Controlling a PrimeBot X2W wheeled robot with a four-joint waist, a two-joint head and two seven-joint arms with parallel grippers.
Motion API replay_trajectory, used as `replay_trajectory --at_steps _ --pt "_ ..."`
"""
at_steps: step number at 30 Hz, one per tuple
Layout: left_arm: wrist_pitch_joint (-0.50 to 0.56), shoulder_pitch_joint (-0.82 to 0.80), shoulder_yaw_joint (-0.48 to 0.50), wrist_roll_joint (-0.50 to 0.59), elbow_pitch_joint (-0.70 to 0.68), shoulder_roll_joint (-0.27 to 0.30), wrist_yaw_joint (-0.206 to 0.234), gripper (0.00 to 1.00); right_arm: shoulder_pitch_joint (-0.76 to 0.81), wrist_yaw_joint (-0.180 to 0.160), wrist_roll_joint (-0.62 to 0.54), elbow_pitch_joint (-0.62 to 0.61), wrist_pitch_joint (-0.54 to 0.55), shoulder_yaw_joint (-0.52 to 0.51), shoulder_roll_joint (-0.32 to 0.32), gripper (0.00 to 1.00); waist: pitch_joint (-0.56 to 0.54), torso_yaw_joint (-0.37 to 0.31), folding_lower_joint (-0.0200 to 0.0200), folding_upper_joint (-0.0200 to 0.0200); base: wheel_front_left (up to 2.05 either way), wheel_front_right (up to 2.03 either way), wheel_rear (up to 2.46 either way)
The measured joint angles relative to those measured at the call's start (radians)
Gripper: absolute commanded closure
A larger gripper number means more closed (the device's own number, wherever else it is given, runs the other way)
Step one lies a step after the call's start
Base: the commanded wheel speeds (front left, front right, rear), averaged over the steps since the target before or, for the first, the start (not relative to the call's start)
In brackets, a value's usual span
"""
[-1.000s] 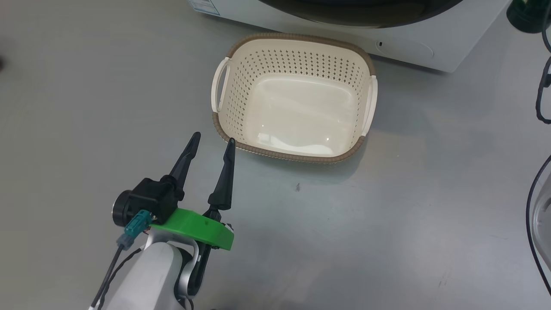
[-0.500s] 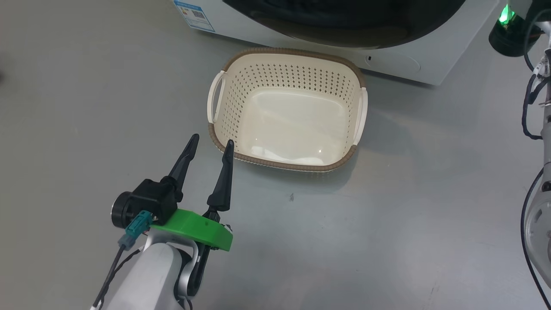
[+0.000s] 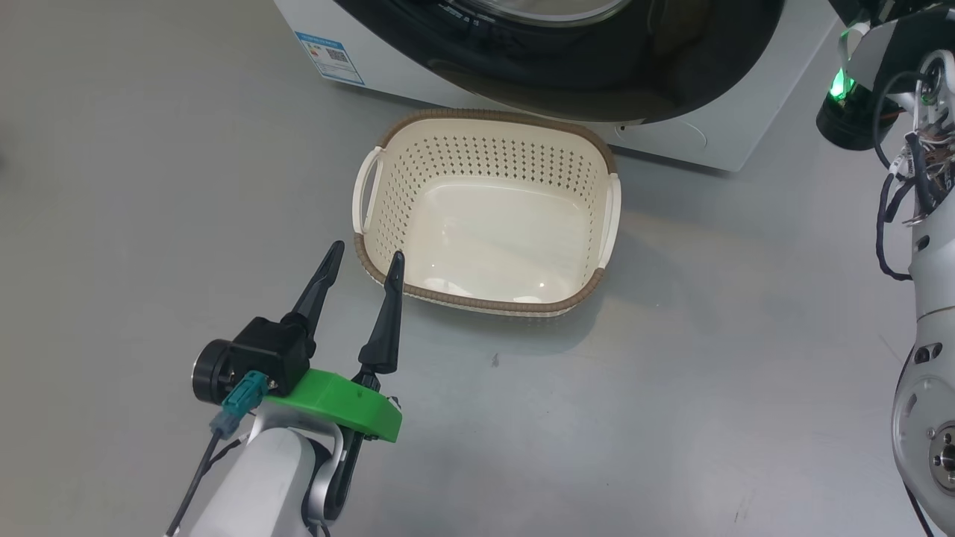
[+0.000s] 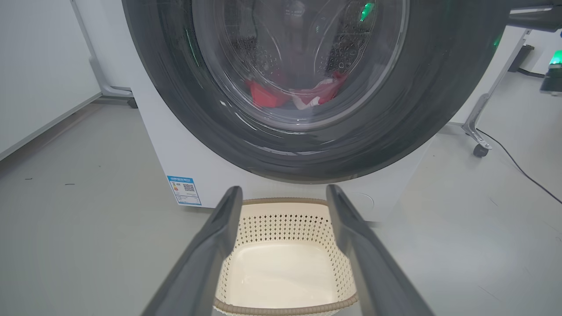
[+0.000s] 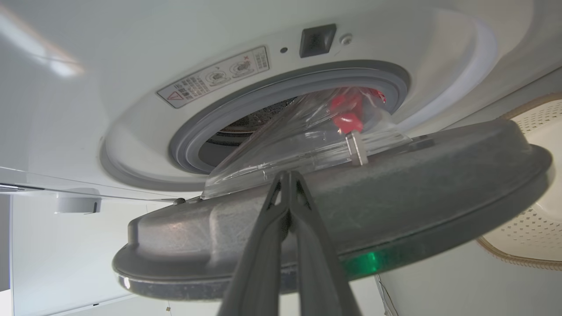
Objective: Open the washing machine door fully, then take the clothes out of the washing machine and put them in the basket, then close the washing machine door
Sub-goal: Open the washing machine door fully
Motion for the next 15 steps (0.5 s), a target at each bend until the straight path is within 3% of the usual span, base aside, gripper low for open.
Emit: replay_trajectory --at_steps 15 --pt "0.0 0.016 0.002 0.007 0.002 0.0 0.0 0.0 0.023 0.001 0.001 -0.019 0.005 -0.002 0.014 1.0 -0.021 -0.016 0.0 0.0 0.0 0.0 0.0"
